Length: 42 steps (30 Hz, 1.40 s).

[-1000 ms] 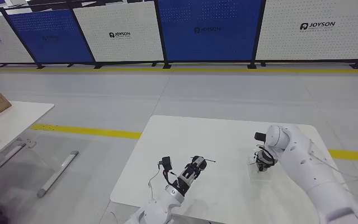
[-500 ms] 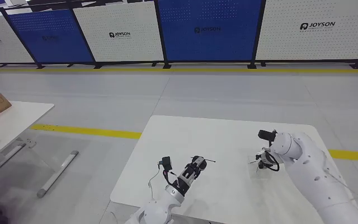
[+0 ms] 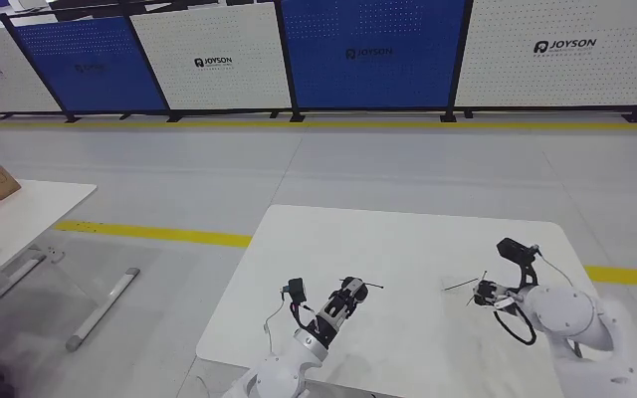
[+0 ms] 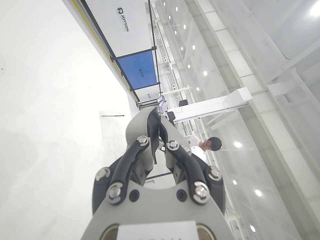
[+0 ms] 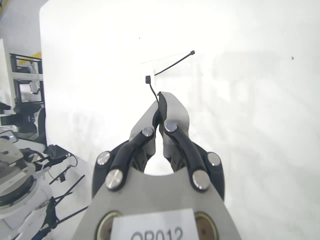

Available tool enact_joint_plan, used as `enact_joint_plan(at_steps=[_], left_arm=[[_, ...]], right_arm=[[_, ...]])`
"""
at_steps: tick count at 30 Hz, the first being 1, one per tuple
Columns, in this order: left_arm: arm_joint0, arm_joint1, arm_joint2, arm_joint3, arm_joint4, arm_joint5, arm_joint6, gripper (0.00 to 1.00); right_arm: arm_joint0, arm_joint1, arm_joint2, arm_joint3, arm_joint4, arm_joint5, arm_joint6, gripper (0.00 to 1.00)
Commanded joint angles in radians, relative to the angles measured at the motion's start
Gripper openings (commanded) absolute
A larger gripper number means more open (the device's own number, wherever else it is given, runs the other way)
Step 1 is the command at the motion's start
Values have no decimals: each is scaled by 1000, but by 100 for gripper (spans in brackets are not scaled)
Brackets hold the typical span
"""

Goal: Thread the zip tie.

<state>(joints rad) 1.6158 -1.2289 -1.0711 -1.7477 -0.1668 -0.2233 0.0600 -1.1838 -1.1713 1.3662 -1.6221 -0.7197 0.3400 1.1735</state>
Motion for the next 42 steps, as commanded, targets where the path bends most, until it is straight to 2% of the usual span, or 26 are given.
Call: enact_joint_plan(at_steps=[1, 10, 12, 16, 20, 22, 34, 36, 38, 42], left_arm=[[0, 0, 0, 0, 0, 0, 0, 0], [0, 0, 0, 0, 0, 0, 0, 0], [0, 0, 0, 0, 0, 0, 0, 0], [0, 0, 0, 0, 0, 0, 0, 0], [0, 0, 0, 0, 0, 0, 0, 0], [0, 0, 0, 0, 0, 0, 0, 0], [0, 0, 0, 0, 0, 0, 0, 0], [-4, -1, 1, 5, 22, -1, 15, 0], [-6, -4, 12, 19, 85, -9, 65, 0], [-24, -15, 54, 56, 147, -7, 125, 0]], right_arm=[[-1, 0, 1, 0, 4, 0, 5, 0], [-1, 0, 1, 0, 4, 0, 5, 0], [-26, -4, -22, -6, -6, -9, -63, 0], [-100, -5, 33, -68, 128, -75, -178, 0], [-201, 3, 150, -145, 313, -218, -232, 0], [-232, 7, 181, -170, 357, -251, -239, 0], [-245, 9, 195, -187, 377, -255, -229, 0], [-245, 9, 195, -187, 377, -255, -229, 0], [-256, 7, 192, -190, 395, -267, -281, 0], [-308, 5, 208, -230, 478, -329, -359, 0]])
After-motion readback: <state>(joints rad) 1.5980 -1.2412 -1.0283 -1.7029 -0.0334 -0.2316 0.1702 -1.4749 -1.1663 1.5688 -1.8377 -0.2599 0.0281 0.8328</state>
